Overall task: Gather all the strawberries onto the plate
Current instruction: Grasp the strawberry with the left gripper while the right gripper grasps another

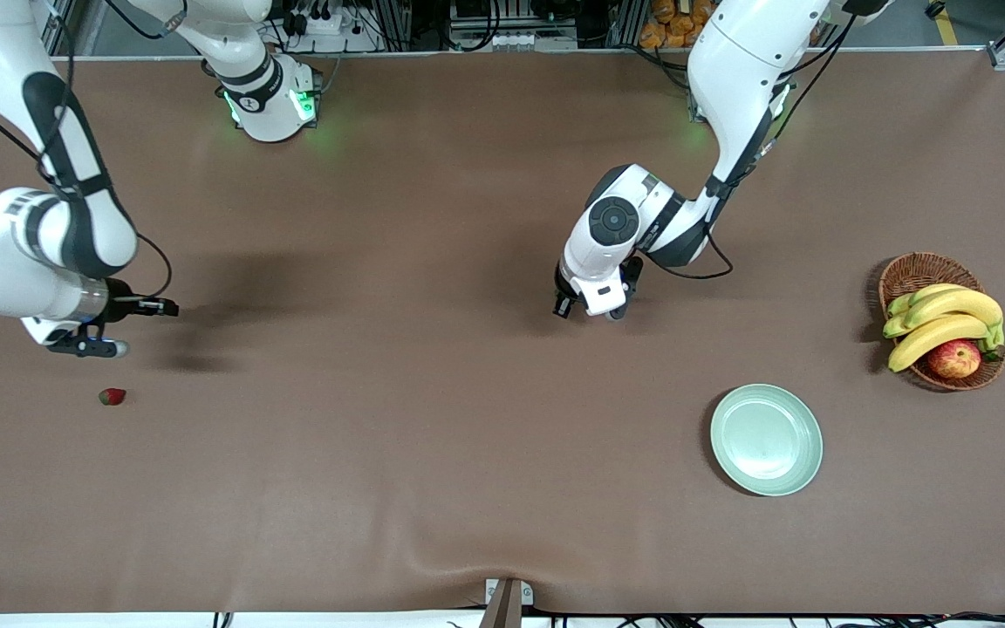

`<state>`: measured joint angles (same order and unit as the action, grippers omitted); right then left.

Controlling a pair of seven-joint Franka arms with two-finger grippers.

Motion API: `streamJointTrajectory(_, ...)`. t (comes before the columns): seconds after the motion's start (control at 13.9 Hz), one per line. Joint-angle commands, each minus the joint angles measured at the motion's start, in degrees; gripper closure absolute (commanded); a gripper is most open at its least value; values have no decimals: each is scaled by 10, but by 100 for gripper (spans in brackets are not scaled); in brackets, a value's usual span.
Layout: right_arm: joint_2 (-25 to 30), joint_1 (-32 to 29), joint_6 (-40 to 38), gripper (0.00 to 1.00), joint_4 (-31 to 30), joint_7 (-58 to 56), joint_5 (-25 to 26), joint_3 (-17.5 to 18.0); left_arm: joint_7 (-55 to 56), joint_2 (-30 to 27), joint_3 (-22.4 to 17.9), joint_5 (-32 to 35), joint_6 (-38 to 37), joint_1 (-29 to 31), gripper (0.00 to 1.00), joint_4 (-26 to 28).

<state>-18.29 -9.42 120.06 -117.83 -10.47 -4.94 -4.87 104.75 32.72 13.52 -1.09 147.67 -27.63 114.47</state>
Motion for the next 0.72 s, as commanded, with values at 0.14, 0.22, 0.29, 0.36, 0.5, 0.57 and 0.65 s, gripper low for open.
streamJointTrajectory(0.14, 19, 2, -106, 100, 59, 12, -29, 1, 8, -20, -2, 34, -40, 6, 100, -12)
streamJointTrajectory(0.22, 23, 5, -120, 100, 66, 31, -30, 2, 7, -31, -3, 42, -46, 8, 100, -12)
streamJointTrajectory(0.29, 31, 13, -137, 100, 74, 48, -31, 2, 3, -39, -3, 42, -47, 16, 100, -14)
streamJointTrajectory(0.36, 40, 19, -153, 100, 81, 68, -31, 2, -6, -48, -3, 45, -48, 30, 100, -20)
streamJointTrajectory(0.5, 52, 38, -182, 100, 99, 122, -31, 2, -33, -55, -3, 62, -79, 60, 100, -46)
streamJointTrajectory(0.57, 56, 47, -189, 100, 103, 150, -33, 2, -61, -55, -3, 68, -100, 75, 100, -65)
streamJointTrajectory(0.65, 61, 60, -189, 100, 103, 179, -40, 2, -93, -53, -3, 70, -112, 90, 100, -83)
